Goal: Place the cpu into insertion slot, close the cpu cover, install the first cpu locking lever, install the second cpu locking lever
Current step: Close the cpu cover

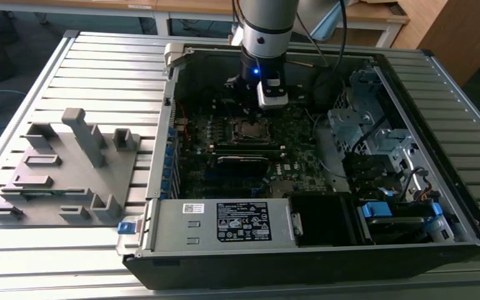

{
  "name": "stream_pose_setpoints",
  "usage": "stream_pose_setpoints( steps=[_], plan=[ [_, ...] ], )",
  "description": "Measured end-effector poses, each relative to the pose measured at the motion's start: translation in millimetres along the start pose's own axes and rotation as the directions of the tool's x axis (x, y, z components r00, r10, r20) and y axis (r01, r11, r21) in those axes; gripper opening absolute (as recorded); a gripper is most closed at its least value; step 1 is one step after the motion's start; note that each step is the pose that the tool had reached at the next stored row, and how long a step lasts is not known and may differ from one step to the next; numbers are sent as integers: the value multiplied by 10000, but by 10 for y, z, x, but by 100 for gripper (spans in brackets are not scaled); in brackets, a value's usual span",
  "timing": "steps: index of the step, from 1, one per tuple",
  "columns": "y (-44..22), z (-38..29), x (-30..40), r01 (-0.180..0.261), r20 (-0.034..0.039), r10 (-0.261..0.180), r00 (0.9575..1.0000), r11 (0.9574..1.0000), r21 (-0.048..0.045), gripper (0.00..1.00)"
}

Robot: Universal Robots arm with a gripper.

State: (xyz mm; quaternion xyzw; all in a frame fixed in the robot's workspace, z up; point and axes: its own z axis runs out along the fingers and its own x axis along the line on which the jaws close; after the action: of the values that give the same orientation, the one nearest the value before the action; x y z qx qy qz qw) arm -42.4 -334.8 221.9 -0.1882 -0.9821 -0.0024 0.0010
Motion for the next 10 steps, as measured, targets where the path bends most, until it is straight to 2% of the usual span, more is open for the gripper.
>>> stream_pose_setpoints(
  steps=[3, 5, 8, 10],
  plan=[
    [0, 1, 0, 509, -3, -509, 9987, 9987, 0, 10],
    [0, 3, 0, 858, -4, -858, 9963, 9963, 0, 10],
    [0, 5, 0, 1410, -7, -1410, 9900, 9900, 2, 10],
    [0, 7, 0, 1765, -9, -1765, 9843, 9843, 3, 10]
  ],
)
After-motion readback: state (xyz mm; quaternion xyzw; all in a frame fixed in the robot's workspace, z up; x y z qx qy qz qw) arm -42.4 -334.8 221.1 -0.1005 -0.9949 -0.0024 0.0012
